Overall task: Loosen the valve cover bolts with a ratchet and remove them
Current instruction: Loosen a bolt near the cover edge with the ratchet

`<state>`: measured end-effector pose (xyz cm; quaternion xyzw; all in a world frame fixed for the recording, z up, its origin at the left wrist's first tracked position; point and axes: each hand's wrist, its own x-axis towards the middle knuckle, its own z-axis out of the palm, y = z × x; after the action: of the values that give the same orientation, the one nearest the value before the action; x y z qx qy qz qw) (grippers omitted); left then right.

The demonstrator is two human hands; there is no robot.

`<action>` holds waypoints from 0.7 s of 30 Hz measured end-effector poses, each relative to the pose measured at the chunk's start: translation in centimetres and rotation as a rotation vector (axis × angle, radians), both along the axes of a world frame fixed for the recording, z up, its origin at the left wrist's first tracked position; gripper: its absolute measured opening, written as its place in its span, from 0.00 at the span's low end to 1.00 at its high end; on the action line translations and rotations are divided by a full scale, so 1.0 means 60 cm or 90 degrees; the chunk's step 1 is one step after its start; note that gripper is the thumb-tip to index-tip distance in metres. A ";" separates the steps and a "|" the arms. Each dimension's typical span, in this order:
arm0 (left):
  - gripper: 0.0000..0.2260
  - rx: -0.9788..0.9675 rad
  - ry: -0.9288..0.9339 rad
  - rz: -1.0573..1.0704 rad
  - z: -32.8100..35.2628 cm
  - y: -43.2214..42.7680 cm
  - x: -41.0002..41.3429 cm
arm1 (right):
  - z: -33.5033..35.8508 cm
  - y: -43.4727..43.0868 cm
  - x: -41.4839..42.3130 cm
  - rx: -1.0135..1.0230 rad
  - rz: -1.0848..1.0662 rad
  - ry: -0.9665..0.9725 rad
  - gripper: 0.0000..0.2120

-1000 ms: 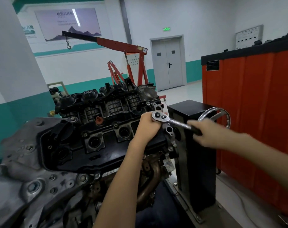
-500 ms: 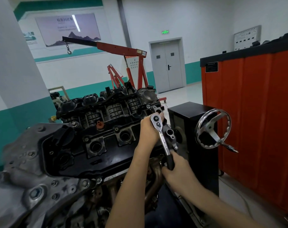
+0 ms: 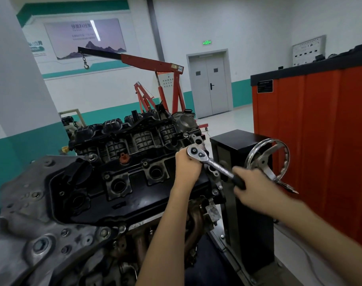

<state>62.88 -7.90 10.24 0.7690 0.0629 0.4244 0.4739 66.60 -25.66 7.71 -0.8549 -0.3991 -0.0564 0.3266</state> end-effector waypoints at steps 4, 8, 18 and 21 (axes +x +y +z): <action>0.25 0.041 -0.015 0.033 0.003 -0.016 0.011 | -0.076 0.061 -0.114 0.272 0.047 0.271 0.06; 0.17 -0.038 -0.019 0.036 0.001 -0.008 0.008 | -0.087 0.115 -0.155 0.350 0.026 0.318 0.05; 0.15 0.102 0.094 -0.004 0.012 0.012 -0.001 | 0.097 -0.018 0.076 -0.204 0.020 -0.222 0.08; 0.21 0.025 0.039 0.039 0.008 0.012 0.003 | 0.085 -0.005 0.056 -0.162 -0.016 -0.225 0.07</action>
<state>63.05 -7.20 10.73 0.7883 0.0927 0.4165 0.4433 69.97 -25.98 12.81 -0.8708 -0.4436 -0.1589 0.1402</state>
